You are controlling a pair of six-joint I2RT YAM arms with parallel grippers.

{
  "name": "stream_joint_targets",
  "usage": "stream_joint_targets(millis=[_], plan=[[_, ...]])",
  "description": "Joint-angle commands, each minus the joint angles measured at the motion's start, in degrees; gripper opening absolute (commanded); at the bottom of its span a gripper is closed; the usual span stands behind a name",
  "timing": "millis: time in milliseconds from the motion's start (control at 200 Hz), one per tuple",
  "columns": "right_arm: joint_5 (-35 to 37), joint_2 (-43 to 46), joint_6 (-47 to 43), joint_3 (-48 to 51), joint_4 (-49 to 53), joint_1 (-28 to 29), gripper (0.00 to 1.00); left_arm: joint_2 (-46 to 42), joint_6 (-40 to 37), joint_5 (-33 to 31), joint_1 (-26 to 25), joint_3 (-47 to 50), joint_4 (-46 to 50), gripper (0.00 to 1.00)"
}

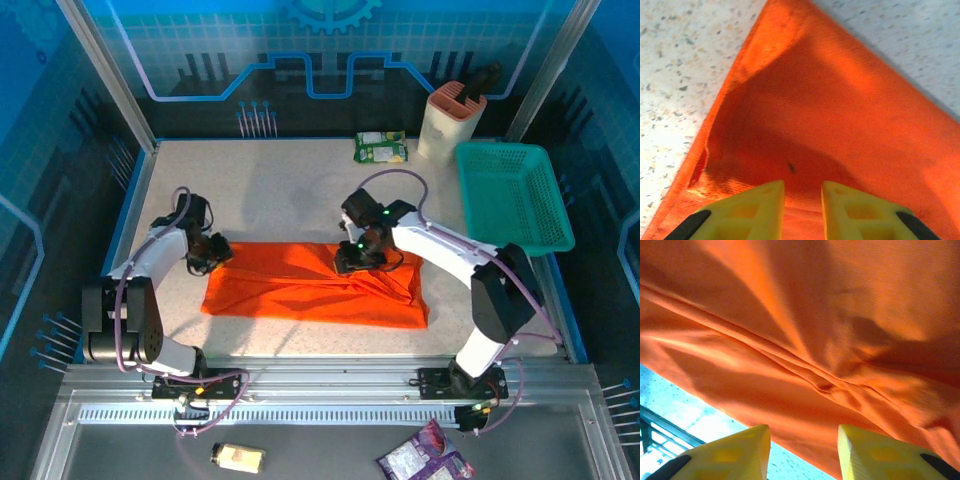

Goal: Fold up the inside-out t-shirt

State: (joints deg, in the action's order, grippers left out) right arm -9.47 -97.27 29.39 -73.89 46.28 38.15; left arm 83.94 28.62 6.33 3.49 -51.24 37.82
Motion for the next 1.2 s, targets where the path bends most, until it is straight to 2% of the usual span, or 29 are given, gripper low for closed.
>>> stream_joint_targets(millis=[0, 230, 405, 560, 630, 866, 1091, 1196], plan=[[-2.3, -2.9, 0.6, -2.6, -1.8, 2.0, 0.39, -1.8, 1.2, -1.7, 1.1, 3.0, 0.8, 0.26], [-6.2, -7.2, 2.9, -3.1, -6.4, 4.2, 0.36, 0.8, 2.1, 3.0, 4.4, 6.9, -3.1, 0.24], [-7.4, -10.0, 5.5, 0.1, -10.7, 3.9, 0.31, 2.3, 3.1, 3.7, 5.0, 8.3, -4.8, 0.2], [-4.5, -12.0, 8.7, 4.3, -13.0, 2.3, 0.25, 0.0, 3.5, 2.9, 5.0, 7.9, -4.6, 0.19], [-5.0, -12.5, 9.2, 5.5, -13.8, 1.4, 0.24, -2.0, 3.8, 2.6, 5.0, 6.9, -4.0, 0.23], [-6.2, -8.5, 7.9, 2.6, -11.3, 1.1, 0.24, -6.8, 3.5, 4.1, 5.0, 1.1, 0.1, 0.25], [-5.4, -8.4, 6.8, 1.5, -9.8, -1.1, 0.23, -2.6, 4.2, 5.7, 2.6, 2.7, -2.3, 0.1], [-3.1, -7.1, 4.8, 1.2, -7.1, -2.6, 0.23, 0.5, 4.0, 5.1, 2.7, 4.7, -4.3, 0.08]])
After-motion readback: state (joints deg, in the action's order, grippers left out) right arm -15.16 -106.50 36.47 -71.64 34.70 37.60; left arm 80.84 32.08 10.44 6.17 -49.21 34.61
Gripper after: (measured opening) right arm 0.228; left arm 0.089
